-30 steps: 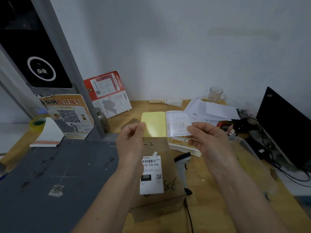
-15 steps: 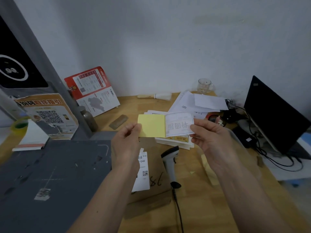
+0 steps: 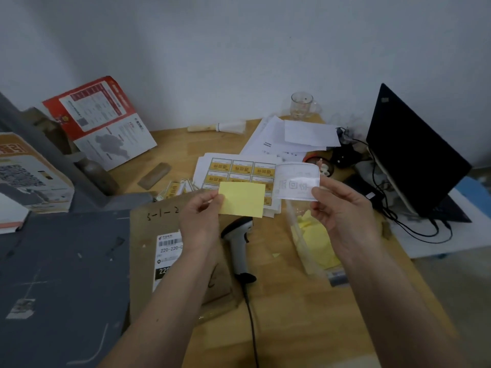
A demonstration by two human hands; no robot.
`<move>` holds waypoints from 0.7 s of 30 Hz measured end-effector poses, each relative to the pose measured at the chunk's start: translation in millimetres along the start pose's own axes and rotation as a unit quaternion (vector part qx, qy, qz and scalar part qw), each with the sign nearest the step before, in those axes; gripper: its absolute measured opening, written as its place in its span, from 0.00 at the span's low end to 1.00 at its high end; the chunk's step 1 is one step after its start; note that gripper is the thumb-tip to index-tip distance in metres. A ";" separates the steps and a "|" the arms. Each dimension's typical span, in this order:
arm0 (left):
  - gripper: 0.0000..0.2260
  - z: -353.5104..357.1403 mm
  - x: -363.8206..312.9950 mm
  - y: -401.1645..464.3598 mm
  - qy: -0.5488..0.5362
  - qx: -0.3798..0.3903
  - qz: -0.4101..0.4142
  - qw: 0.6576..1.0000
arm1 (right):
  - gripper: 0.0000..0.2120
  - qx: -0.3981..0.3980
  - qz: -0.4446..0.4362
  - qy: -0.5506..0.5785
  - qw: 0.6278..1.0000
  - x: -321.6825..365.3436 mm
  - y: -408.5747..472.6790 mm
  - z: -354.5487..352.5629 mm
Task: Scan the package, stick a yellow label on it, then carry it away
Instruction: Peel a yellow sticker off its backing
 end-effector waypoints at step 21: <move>0.06 271.1 42.9 -12.7 0.502 0.326 0.139 0.789 | 0.05 -0.118 0.004 -0.056 0.991 9.0 57.1 -136.1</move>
Point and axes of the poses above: each hand's wrist, its own y-axis towards the middle knuckle, its own z-axis out of the palm, x = y × z, the point moved 7 cm from there along y, towards the middle knuckle, and after that the axes turned 11 degrees about y, right-handed, at the moved point
